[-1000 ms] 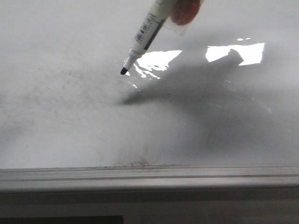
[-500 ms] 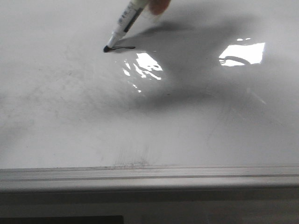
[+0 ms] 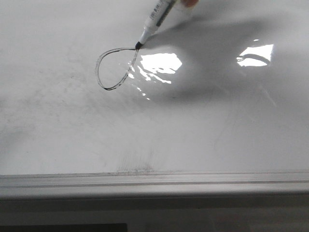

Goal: Write number 9 on whiteboard

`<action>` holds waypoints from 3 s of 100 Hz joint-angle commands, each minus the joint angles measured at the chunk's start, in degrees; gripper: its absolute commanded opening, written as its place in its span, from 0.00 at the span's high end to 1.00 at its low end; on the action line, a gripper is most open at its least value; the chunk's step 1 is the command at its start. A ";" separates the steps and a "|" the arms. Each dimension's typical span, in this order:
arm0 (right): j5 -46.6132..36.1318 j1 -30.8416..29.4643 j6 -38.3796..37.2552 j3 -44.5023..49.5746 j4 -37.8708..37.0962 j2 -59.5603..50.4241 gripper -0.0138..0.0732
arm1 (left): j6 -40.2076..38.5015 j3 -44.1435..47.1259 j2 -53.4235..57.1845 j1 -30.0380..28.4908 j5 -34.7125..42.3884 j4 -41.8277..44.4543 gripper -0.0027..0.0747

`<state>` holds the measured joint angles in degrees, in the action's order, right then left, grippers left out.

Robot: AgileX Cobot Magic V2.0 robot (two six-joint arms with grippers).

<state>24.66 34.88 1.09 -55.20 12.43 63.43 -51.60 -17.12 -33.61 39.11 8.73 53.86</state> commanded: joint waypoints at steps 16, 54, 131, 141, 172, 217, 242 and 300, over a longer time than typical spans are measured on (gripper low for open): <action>0.53 -0.16 1.00 2.40 0.43 -0.33 0.91 | -0.69 -1.61 -0.11 0.15 2.87 -0.41 0.60; -0.71 9.46 1.00 2.96 2.26 -2.36 0.91 | -0.69 -1.49 -5.20 0.15 12.50 4.11 0.60; -6.02 20.16 -2.24 -0.30 5.64 2.61 0.91 | -0.46 -1.59 -13.99 0.15 22.32 8.38 0.67; -6.02 20.16 -2.24 -0.30 6.77 2.61 0.91 | -0.46 -1.59 -13.99 0.15 22.10 8.38 0.89; -5.23 20.16 -1.88 -0.30 6.48 2.61 0.91 | -0.46 -1.59 -13.99 0.15 22.89 8.38 0.99; -5.00 19.97 0.69 -0.30 5.83 2.61 0.40 | -17.32 -1.59 -13.99 0.15 5.15 -3.54 0.99; -4.63 19.97 0.81 -0.19 4.37 2.61 0.42 | -17.46 -1.59 -14.77 0.40 2.27 -17.66 0.99; -5.80 19.97 0.81 -0.19 4.26 2.61 0.42 | -17.46 -1.49 -23.92 0.88 8.80 -19.80 0.99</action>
<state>22.84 54.83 1.29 -53.43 16.82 66.94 -68.49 -17.12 -57.14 39.62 15.99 35.19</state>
